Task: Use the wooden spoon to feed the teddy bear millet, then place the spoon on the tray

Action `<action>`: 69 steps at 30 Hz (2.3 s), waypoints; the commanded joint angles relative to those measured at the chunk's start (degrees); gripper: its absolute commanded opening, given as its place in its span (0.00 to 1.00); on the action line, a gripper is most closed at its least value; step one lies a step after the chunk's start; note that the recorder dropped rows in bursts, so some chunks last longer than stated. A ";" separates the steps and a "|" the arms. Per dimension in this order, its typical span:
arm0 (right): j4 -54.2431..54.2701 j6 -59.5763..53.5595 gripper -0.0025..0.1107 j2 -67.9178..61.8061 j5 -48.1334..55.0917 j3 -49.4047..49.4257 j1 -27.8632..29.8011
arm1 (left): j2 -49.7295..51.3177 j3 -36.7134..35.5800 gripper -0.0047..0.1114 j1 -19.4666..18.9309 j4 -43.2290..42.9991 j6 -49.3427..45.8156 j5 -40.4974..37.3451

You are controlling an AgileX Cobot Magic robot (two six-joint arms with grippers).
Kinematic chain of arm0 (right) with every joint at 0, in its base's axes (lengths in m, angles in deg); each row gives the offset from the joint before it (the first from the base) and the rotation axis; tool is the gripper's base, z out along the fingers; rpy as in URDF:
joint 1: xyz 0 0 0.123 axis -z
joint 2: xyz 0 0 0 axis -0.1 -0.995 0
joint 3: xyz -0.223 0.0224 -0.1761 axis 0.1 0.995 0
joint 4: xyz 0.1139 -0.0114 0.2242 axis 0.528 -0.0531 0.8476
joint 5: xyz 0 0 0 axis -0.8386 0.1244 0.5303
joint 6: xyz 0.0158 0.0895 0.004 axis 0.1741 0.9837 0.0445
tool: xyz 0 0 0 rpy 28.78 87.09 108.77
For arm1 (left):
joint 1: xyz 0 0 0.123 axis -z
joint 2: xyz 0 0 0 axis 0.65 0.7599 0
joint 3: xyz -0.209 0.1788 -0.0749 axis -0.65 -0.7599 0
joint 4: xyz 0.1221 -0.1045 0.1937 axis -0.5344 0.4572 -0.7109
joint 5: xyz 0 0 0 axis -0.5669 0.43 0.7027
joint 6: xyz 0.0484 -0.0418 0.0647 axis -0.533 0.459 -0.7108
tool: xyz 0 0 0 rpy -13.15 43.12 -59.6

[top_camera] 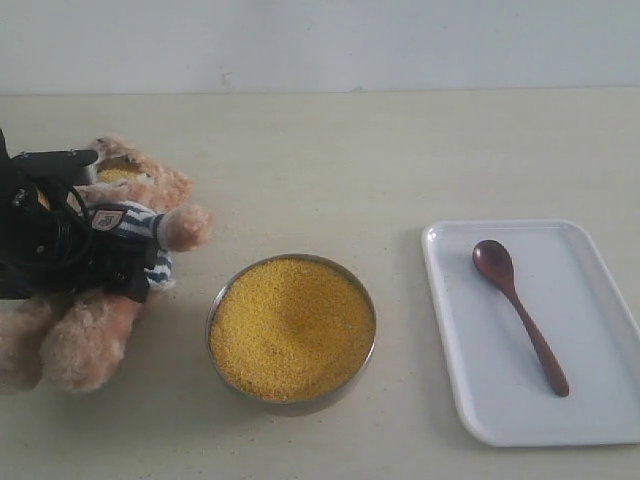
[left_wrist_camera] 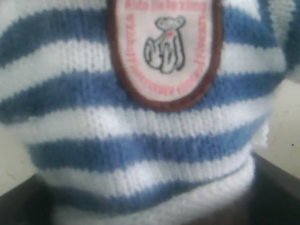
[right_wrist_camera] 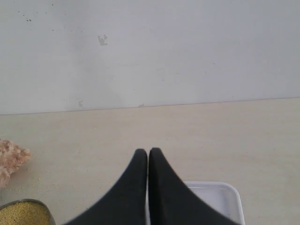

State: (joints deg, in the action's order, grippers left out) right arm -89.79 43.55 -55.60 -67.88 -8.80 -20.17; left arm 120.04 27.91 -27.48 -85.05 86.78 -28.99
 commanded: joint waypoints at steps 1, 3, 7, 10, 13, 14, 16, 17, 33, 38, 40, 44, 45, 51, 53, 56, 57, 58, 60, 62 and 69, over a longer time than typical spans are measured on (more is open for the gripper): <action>-0.01 0.10 0.02 0.36 0.20 0.44 0.13 | -0.18 0.15 0.76 0.23 0.18 -0.35 -1.53; -0.01 0.10 0.02 0.36 0.20 0.44 0.13 | -1.27 0.15 0.77 0.23 0.04 -0.35 -2.02; -0.01 0.10 0.02 0.36 0.20 0.44 0.13 | -4.15 0.15 0.78 0.23 -0.20 -0.49 -2.00; -0.01 0.10 0.02 0.36 0.20 0.44 0.13 | -6.61 0.15 0.79 0.23 -0.68 -0.49 -2.35; -0.01 0.10 0.02 0.36 0.20 0.44 0.13 | -8.53 0.15 0.79 0.23 -1.78 -0.49 -2.47; -0.01 0.10 0.02 0.36 0.20 0.44 0.13 | -9.16 0.15 0.79 0.23 -1.78 -0.49 -2.60; -0.01 0.10 0.02 0.36 0.20 0.44 0.13 | -10.22 0.15 0.79 0.23 -1.78 -0.49 -2.60; -0.01 0.10 0.02 0.36 0.20 0.44 0.13 | -10.81 0.15 0.79 0.23 -1.78 -0.49 -2.60; -0.01 0.10 0.02 0.36 0.20 0.44 0.13 | -23.92 0.97 0.08 0.13 -5.56 -0.49 -2.79; -0.01 0.10 0.02 0.36 0.20 0.44 0.13 | -30.58 -4.53 0.07 0.13 -3.14 2.46 6.32; -0.01 0.10 0.02 0.36 0.20 0.44 0.13 | -34.18 -7.64 0.07 0.13 -3.14 4.26 11.34; -0.01 0.10 0.02 0.36 0.20 0.44 0.13 | -41.17 -12.60 0.07 0.13 -3.14 5.75 17.36; -0.01 0.10 0.02 0.36 0.20 0.44 0.13 | -43.36 -13.53 0.07 0.13 -3.14 5.75 17.36; -0.01 0.10 0.02 0.36 0.20 0.44 0.13 | -52.16 -14.65 0.07 0.13 -3.14 5.75 15.80; -0.01 0.10 0.02 0.36 0.20 0.44 0.13 | -54.27 -14.65 0.07 0.13 -3.14 5.75 15.80; -0.01 0.10 0.02 0.36 0.20 0.44 0.13 | -57.13 -14.65 0.07 0.13 -3.14 5.64 15.80; -0.01 0.10 0.02 0.36 0.20 0.44 0.13 | -57.89 -14.65 0.07 0.13 -3.14 5.49 15.80; -0.01 0.10 0.02 0.36 0.20 0.44 0.13 | -58.45 -14.65 0.07 0.13 -3.14 5.49 15.80; -0.01 0.10 0.02 0.36 0.20 0.44 0.13 | -59.56 -14.65 0.07 0.13 -3.14 5.49 15.80; -0.01 0.10 0.02 0.36 0.20 0.44 0.13 | -60.15 -14.65 0.07 0.13 -3.14 5.49 15.80; -0.01 0.10 0.02 0.36 0.20 0.44 0.13 | -60.61 -14.65 0.07 0.13 -5.16 5.38 15.80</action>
State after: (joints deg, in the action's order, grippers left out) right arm -89.79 43.55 -55.60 -67.88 -8.80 -20.17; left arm 59.91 13.57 -27.48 -89.04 92.16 -13.12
